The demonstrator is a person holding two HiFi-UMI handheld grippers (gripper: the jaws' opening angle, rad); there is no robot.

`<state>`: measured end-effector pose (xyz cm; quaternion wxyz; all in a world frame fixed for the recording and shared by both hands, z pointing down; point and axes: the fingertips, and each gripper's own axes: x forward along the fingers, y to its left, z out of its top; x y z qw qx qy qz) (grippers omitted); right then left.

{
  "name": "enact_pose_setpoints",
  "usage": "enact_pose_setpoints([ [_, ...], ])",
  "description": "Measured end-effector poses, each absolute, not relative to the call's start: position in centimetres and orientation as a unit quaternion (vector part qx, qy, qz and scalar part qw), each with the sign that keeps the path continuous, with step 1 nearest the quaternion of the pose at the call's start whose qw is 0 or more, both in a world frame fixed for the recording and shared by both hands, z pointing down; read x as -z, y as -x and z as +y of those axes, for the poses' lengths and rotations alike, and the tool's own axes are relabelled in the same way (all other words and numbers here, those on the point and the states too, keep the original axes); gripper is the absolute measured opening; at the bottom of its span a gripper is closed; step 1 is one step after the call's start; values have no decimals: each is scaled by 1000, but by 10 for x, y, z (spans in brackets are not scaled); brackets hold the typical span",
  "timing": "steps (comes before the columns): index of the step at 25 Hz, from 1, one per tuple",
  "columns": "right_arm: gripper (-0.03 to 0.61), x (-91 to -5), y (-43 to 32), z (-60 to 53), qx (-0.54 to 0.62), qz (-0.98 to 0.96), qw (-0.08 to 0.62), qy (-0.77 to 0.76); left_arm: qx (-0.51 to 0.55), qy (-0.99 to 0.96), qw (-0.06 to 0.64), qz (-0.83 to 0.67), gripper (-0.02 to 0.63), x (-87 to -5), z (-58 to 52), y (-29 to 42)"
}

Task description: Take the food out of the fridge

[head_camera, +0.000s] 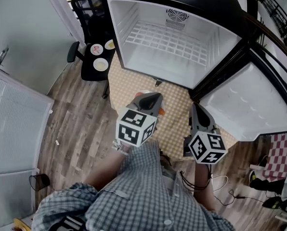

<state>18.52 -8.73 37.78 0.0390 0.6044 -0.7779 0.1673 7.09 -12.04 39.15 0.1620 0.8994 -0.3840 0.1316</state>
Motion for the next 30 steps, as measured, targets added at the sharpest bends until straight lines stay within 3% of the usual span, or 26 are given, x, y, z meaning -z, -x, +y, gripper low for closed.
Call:
enact_pose_setpoints([
  [30, 9, -387, -197, -72, -174, -769, 44, -613, -133, -917, 158, -341, 5, -389, -106, -99],
])
